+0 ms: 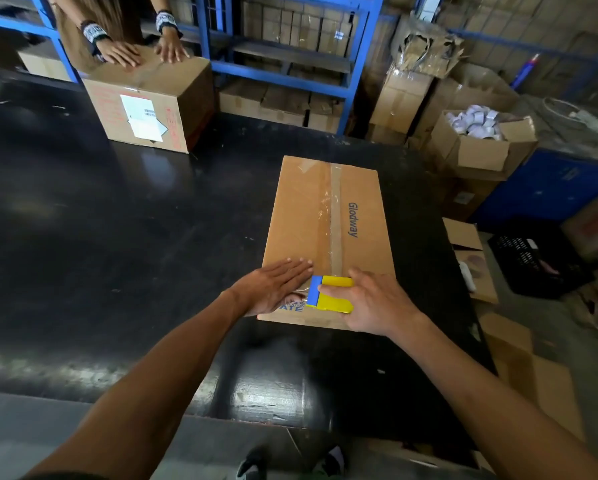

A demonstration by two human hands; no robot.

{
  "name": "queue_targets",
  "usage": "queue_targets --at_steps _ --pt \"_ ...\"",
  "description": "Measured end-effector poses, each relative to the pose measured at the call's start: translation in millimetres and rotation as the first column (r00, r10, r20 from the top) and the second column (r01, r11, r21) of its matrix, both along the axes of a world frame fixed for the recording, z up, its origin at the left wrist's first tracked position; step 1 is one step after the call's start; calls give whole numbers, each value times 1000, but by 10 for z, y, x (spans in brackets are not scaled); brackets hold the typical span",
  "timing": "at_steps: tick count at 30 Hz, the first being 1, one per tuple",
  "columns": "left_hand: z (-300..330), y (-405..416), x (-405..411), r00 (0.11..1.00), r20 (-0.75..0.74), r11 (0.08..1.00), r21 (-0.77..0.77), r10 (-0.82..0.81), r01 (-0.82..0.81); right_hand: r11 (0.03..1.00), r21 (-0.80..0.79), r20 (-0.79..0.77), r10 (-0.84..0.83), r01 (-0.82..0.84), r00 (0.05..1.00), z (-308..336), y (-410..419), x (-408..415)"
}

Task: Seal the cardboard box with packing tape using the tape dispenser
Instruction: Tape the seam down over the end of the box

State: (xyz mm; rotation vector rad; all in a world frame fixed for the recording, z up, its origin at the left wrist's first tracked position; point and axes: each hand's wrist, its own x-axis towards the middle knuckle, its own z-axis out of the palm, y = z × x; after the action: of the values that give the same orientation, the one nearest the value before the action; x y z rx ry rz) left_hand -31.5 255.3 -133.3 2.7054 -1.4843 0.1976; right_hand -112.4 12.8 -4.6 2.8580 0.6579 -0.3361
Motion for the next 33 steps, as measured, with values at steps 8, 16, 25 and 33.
queue_targets --at_steps 8,16,25,33 --pt "-21 38 24 1000 6 1000 -3 -7 7 997 -56 26 60 -58 998 116 -261 -47" --pt "-63 4 44 997 65 999 -20 -34 36 992 -111 -19 56 -58 998 113 -691 -55" --pt "130 -400 -69 996 75 999 -9 -50 51 992 -100 -34 70 -73 997 94 -699 -1" --pt "19 -809 -25 997 81 1000 -28 -10 12 996 -86 1 39 -39 999 39 -706 5"
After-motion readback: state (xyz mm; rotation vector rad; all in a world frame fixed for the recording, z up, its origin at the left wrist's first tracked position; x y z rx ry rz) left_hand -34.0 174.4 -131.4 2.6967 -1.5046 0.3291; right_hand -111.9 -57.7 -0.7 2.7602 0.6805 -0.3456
